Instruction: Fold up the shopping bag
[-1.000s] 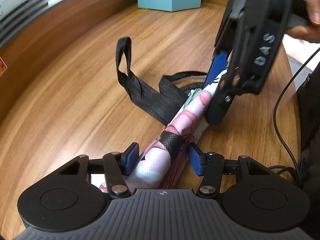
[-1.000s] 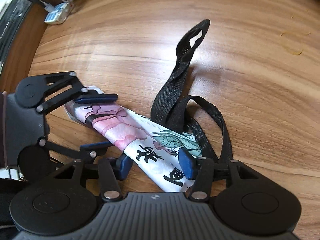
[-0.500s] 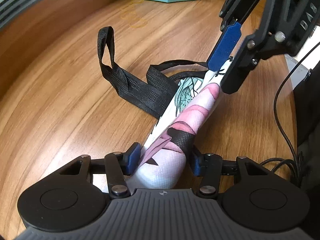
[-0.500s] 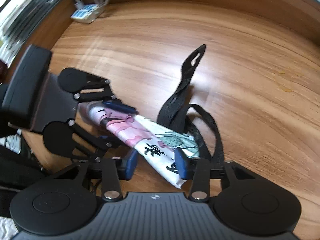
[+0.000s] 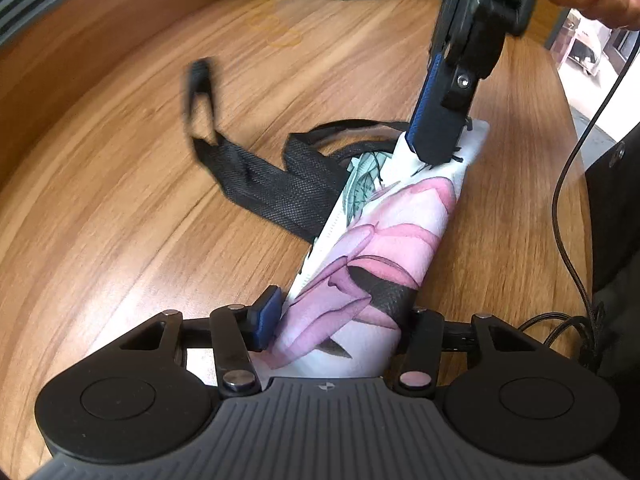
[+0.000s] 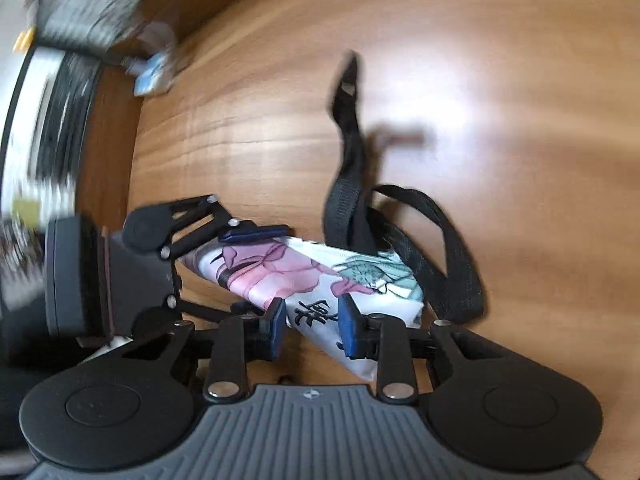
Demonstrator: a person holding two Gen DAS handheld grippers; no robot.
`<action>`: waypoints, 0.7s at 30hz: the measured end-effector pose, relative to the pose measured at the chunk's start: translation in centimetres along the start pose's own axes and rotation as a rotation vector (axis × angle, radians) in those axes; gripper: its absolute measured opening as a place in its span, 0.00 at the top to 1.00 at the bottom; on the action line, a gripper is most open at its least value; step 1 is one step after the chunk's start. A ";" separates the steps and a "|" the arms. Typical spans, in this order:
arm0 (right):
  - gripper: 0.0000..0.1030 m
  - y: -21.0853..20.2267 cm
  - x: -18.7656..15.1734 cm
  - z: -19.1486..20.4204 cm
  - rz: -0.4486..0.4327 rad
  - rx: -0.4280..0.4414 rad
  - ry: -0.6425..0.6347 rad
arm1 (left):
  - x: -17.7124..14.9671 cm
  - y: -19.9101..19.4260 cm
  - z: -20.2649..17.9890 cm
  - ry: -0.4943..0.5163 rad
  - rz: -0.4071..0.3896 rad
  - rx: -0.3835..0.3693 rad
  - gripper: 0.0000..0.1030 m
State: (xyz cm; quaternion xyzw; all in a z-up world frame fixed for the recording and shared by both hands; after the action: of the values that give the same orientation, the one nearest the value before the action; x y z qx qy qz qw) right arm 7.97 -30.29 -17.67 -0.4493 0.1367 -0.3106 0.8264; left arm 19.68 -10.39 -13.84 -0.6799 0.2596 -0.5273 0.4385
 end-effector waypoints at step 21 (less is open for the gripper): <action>0.41 -0.1 -6.7 7.8 -0.065 -0.471 -0.896 | 1.9 2.7 -8.1 0.008 -0.003 -0.032 0.50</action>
State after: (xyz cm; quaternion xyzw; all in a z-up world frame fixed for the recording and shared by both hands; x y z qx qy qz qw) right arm 6.67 -20.92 -13.60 -0.7164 -0.1789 -0.0735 0.6703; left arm 12.87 -15.81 -14.76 -0.6850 0.2690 -0.5265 0.4257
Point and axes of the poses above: each gripper's, at about its wrist camera, not at the fingertips, and y roughly the way its jaws point, z to its left, x to its top, the point moved 5 cm from there along y, roughly the way its jaws point, and after that the axes turned 2 degrees about -z, right-handed, at the moved point
